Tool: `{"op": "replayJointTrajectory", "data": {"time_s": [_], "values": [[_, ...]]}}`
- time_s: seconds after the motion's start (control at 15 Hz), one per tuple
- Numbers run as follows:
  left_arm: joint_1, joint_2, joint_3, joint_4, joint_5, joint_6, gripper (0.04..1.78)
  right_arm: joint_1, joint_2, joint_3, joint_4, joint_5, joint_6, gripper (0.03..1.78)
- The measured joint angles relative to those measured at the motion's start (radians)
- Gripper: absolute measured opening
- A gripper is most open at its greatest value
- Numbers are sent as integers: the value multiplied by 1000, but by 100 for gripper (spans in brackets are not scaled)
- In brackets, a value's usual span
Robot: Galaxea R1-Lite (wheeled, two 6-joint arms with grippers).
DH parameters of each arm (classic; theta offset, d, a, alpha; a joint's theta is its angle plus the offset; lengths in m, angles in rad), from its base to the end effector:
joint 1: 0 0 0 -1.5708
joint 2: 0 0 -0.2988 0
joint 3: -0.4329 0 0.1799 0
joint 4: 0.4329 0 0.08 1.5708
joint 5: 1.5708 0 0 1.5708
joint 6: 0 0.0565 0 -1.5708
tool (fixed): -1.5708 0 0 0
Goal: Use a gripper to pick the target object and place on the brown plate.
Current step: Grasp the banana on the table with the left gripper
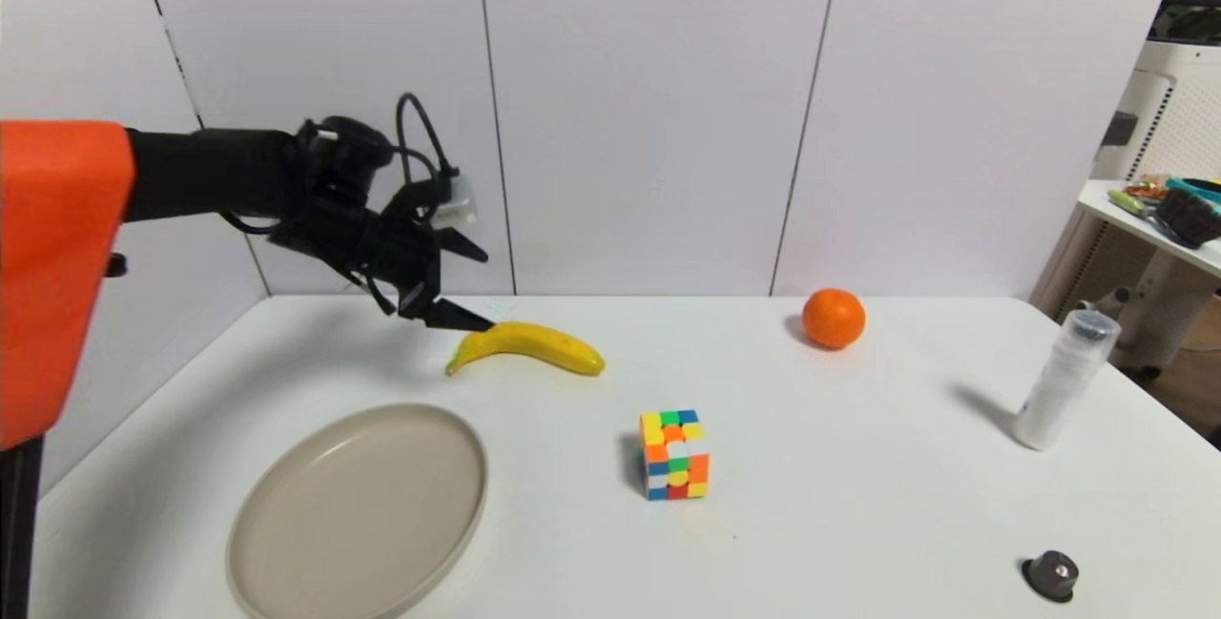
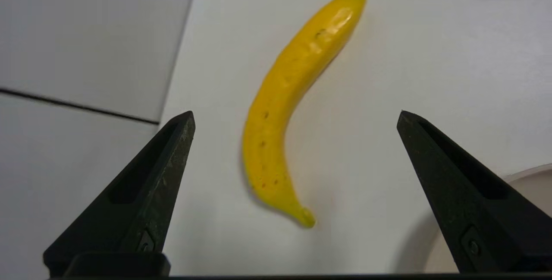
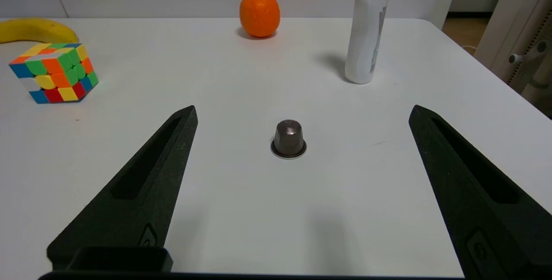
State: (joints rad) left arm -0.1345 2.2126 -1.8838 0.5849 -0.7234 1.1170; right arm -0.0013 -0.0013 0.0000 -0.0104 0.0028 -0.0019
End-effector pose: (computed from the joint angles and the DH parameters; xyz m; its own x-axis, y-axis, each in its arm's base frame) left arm 0.4236 -0.0951 0.1612 0.3649 -0.7174 -0.5935 0.9249 0.2064 0.3192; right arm 0.0009 0.0002 0.0769 0.9999 0.0015 0.0117 -0.0015 1.0000 -0.0019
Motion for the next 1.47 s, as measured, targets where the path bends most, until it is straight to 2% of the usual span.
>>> {"op": "replayJointTrajectory", "data": {"time_s": [0.4,0.8,1.2,1.47], "values": [[-9,174,-61,6,-123,8,169,0,0,0,0,0,1,169],[-6,217,-84,-7,-123,-135,169,0,0,0,0,0,0,169],[16,225,-86,-201,-113,-281,169,0,0,0,0,0,0,169],[21,245,-86,-203,-98,-302,169,0,0,0,0,0,1,169]]}}
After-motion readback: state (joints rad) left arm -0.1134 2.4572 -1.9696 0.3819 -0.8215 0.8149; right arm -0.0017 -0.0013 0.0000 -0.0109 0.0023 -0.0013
